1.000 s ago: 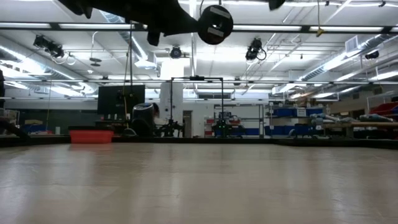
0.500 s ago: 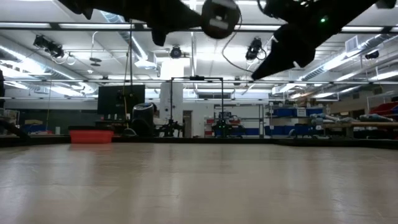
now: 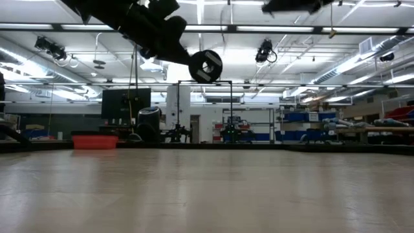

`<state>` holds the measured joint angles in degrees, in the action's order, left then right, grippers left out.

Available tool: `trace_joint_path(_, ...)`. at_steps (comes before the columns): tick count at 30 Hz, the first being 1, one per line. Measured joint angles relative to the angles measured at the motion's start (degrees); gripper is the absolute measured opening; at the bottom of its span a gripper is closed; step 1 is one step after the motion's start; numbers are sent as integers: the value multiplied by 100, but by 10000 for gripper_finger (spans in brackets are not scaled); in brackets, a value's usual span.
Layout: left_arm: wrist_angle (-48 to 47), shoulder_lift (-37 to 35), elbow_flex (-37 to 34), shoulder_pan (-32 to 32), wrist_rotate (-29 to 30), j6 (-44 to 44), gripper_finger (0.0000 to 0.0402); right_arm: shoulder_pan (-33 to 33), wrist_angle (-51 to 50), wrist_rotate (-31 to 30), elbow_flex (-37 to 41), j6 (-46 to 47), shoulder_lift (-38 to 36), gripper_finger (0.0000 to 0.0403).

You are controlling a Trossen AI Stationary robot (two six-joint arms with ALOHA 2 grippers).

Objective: Coil cords
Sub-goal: Uncoil the red wire from the spool

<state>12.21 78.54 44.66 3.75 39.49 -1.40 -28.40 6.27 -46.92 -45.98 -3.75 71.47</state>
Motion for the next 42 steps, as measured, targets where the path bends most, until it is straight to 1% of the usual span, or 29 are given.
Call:
trace_joint_path(2,-23,0,0,0,280,-9,0,-77,446,547,0,-442,132,0)
trace_joint_path(4,-11,0,0,2,450,-9,0,-103,784,995,0,-642,268,0)
trace_joint_path(8,80,0,0,5,543,6,0,25,1006,1647,0,-617,555,0)
trace_joint_path(11,399,0,0,66,509,23,0,222,998,2025,0,-381,858,0)
trace_joint_path(15,1037,0,1,216,66,14,0,544,912,2272,0,-64,1359,0)
trace_joint_path(21,1794,0,7,430,-738,-47,0,929,491,2276,0,538,1912,0)
trace_joint_path(23,1887,0,7,476,-956,-123,0,1016,35,2197,0,763,1936,0)
trace_joint_path(25,1877,0,7,498,-1129,-137,0,1075,-669,1964,0,1069,1851,0)
trace_joint_path(28,1682,0,7,494,-1334,-146,0,1112,-1895,1401,0,1662,1557,0)
trace_joint_path(32,1241,0,7,461,-1340,-315,0,1110,-3386,605,0,2654,973,0)
trace_joint_path(37,441,0,7,339,-1174,-619,0,994,-5007,-173,0,4085,95,0)
trace_joint_path(40,-156,0,9,248,-819,-635,0,808,-5528,-451,0,4700,-447,0)
trace_joint_path(42,-517,0,9,194,-540,-681,0,656,-5630,-574,0,4869,-780,0)
